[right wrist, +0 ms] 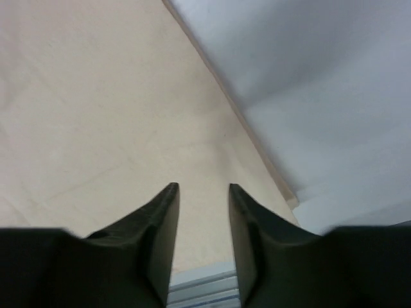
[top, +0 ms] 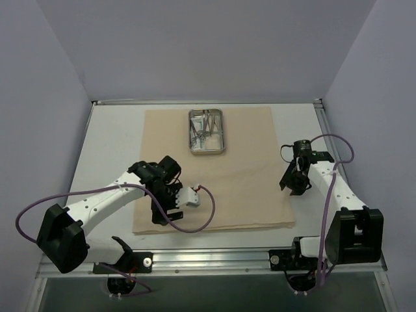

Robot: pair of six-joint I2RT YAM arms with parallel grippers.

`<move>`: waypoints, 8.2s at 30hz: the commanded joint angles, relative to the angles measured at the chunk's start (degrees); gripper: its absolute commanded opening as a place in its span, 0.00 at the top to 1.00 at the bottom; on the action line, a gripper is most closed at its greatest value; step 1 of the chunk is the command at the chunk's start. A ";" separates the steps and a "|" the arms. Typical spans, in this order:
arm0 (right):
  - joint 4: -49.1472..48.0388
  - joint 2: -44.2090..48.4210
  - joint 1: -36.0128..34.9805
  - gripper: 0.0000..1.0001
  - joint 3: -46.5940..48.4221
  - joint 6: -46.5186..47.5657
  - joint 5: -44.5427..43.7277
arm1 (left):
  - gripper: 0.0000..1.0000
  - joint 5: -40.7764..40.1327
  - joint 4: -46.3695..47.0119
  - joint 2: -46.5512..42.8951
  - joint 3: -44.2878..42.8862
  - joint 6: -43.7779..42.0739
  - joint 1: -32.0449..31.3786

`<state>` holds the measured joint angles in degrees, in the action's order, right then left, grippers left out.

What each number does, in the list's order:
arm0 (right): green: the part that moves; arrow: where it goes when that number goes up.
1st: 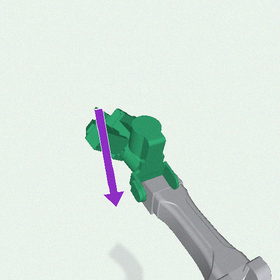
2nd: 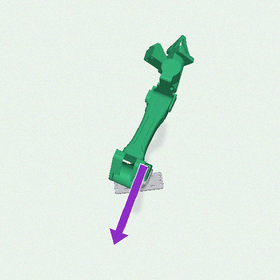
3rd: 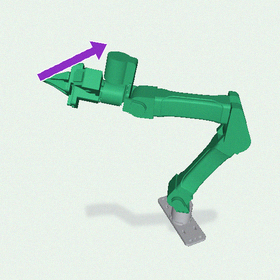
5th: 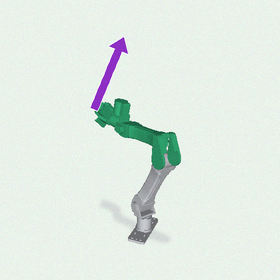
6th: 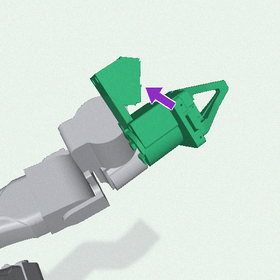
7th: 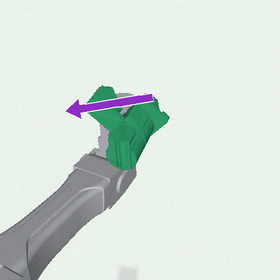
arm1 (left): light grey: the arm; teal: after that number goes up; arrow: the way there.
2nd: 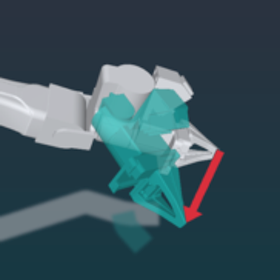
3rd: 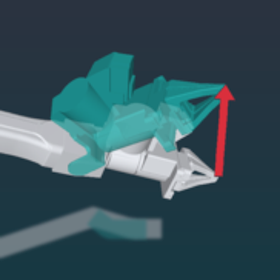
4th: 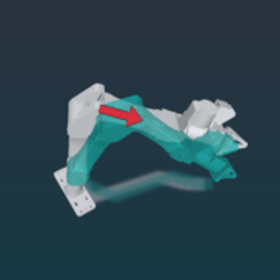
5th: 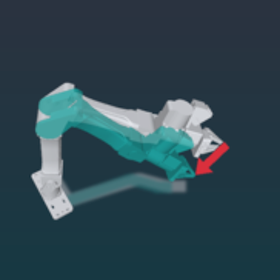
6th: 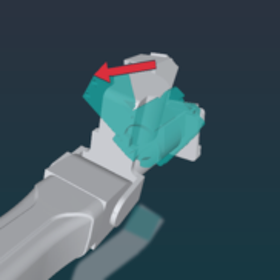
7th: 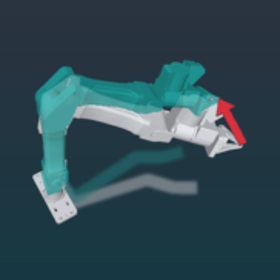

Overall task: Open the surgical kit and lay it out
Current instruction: Smooth out the surgical kit at the center of the board, then adjust the container in the surgical kit.

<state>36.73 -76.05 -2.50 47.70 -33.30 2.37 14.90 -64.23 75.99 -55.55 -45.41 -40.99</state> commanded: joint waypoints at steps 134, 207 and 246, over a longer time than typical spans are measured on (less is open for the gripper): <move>-13.01 -12.46 -62.97 1.00 -6.48 -9.67 11.78 | 0.53 1.54 32.85 27.55 -10.72 30.91 26.93; -16.61 -49.27 -25.53 0.63 58.02 10.89 -12.29 | 0.41 -0.48 17.73 24.21 -28.12 28.97 42.93; -8.00 -58.67 -7.78 0.99 69.08 73.88 13.62 | 0.41 2.07 11.23 31.06 -35.59 25.63 45.65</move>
<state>23.64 -131.46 -9.32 111.50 30.92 11.68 15.09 -51.70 106.56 -86.91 -18.74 4.60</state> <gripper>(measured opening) 0.042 0.589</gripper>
